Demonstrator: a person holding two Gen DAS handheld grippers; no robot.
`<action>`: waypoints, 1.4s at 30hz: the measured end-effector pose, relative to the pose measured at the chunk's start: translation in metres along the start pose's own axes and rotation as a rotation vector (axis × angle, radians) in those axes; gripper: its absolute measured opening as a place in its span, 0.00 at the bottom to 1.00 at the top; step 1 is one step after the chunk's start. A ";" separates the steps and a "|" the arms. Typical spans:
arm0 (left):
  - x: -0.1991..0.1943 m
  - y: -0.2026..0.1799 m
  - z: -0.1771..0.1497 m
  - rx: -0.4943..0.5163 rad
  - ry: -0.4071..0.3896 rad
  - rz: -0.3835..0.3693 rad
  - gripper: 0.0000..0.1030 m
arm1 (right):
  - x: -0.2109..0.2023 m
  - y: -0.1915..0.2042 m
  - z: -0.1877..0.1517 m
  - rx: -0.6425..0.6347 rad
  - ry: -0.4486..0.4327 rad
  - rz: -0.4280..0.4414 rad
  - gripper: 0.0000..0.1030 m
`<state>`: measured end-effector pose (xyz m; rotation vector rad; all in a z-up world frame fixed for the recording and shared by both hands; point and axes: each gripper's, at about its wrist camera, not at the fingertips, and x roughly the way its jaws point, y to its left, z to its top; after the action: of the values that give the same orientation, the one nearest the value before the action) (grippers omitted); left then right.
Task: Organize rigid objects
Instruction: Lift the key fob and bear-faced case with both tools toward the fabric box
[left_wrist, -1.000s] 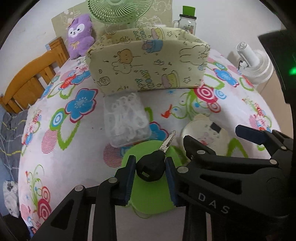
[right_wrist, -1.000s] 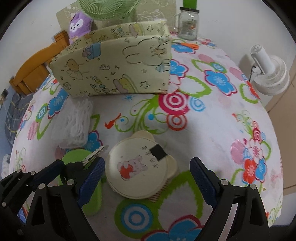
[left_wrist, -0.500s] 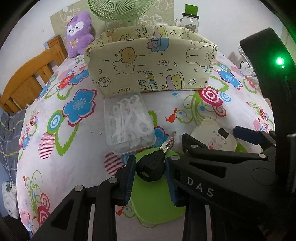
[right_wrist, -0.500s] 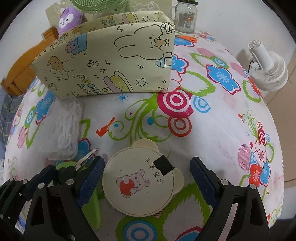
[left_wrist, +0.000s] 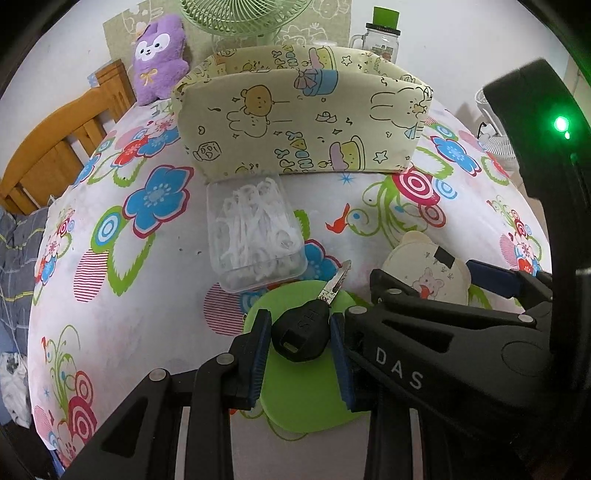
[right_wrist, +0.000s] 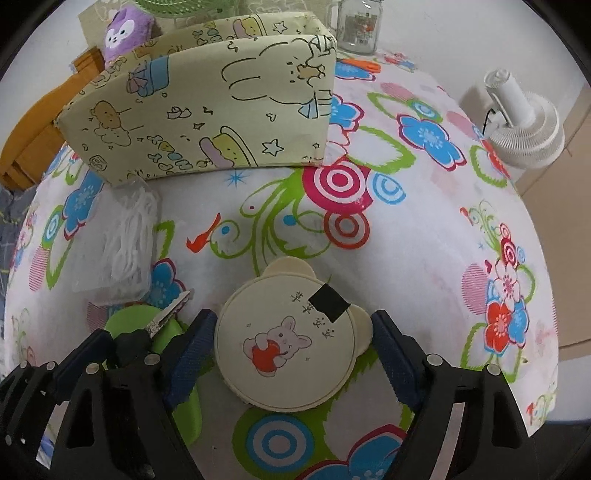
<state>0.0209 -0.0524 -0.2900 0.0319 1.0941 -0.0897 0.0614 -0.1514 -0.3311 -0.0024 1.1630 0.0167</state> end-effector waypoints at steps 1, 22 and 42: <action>0.000 -0.001 0.000 0.001 0.000 -0.004 0.31 | -0.001 -0.001 0.000 0.007 0.001 -0.001 0.82; -0.053 -0.007 0.024 0.008 -0.099 -0.030 0.31 | -0.065 -0.007 0.022 0.026 -0.102 -0.013 0.82; -0.114 0.001 0.052 0.000 -0.204 -0.012 0.31 | -0.136 0.000 0.042 0.051 -0.223 0.015 0.83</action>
<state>0.0152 -0.0486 -0.1653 0.0158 0.8910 -0.1013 0.0462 -0.1529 -0.1899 0.0520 0.9397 0.0009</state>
